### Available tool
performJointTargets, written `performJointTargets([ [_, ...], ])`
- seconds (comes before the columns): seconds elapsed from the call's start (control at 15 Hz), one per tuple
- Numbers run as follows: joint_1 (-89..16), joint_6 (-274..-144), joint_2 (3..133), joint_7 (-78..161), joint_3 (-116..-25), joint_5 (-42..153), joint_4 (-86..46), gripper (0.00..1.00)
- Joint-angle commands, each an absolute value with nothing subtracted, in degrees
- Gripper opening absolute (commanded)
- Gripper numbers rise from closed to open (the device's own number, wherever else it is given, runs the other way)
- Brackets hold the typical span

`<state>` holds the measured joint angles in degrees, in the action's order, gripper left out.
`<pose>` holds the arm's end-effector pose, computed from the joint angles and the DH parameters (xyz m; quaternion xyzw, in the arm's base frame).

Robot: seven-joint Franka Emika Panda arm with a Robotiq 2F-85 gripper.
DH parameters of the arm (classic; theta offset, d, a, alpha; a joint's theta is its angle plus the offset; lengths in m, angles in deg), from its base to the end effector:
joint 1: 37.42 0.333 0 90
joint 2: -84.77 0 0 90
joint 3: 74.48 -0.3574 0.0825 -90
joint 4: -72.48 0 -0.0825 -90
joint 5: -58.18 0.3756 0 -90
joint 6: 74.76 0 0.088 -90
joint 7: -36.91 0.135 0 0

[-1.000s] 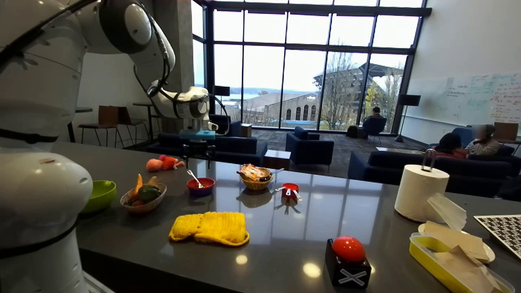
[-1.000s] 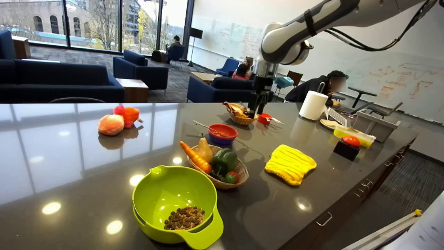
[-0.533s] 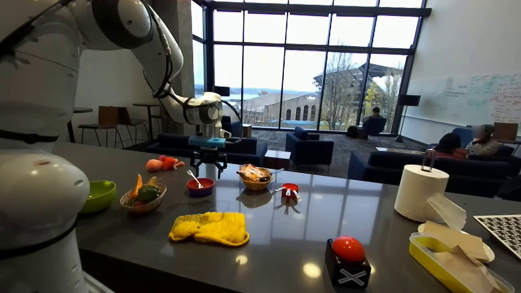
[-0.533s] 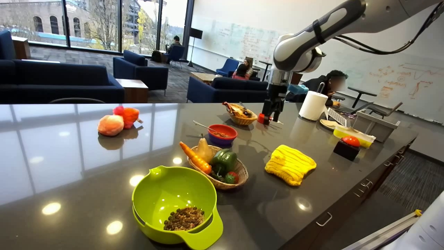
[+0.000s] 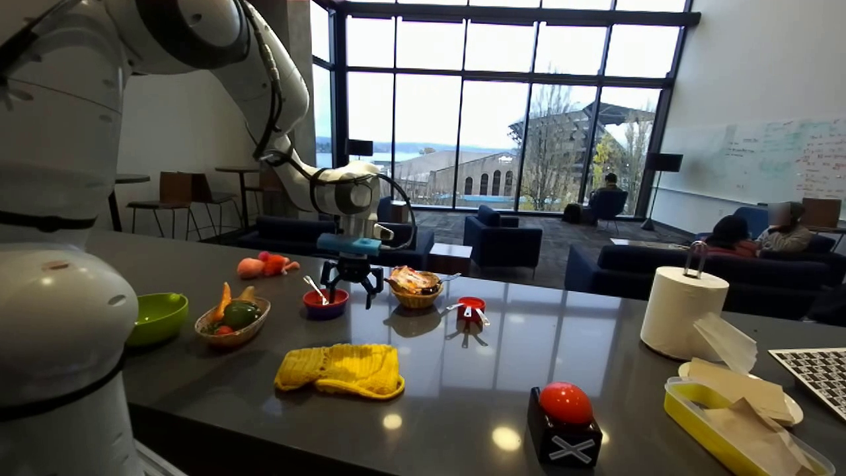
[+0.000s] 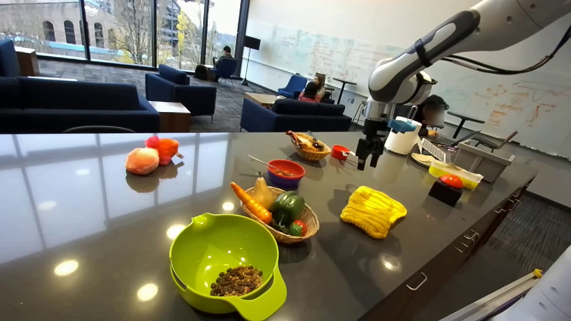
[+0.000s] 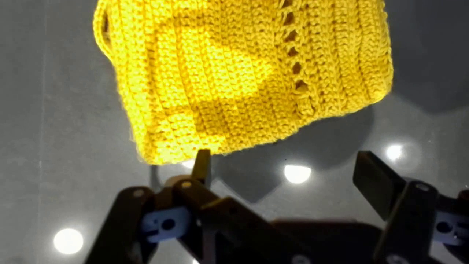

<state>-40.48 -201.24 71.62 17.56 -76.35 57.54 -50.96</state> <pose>0.5425 -0.0121 0.2978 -0.9831 -0.1608 0.0867 0.0153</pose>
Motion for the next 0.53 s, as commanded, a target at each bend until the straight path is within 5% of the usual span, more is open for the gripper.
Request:
performJointTargets([
  [0.0, -41.46, -207.26, 76.7, 15.02, -76.14, 60.42, -58.47, 1.0],
  [0.47, -41.26, -218.51, 78.26, 12.41, -75.93, 59.67, -67.62, 1.0],
])
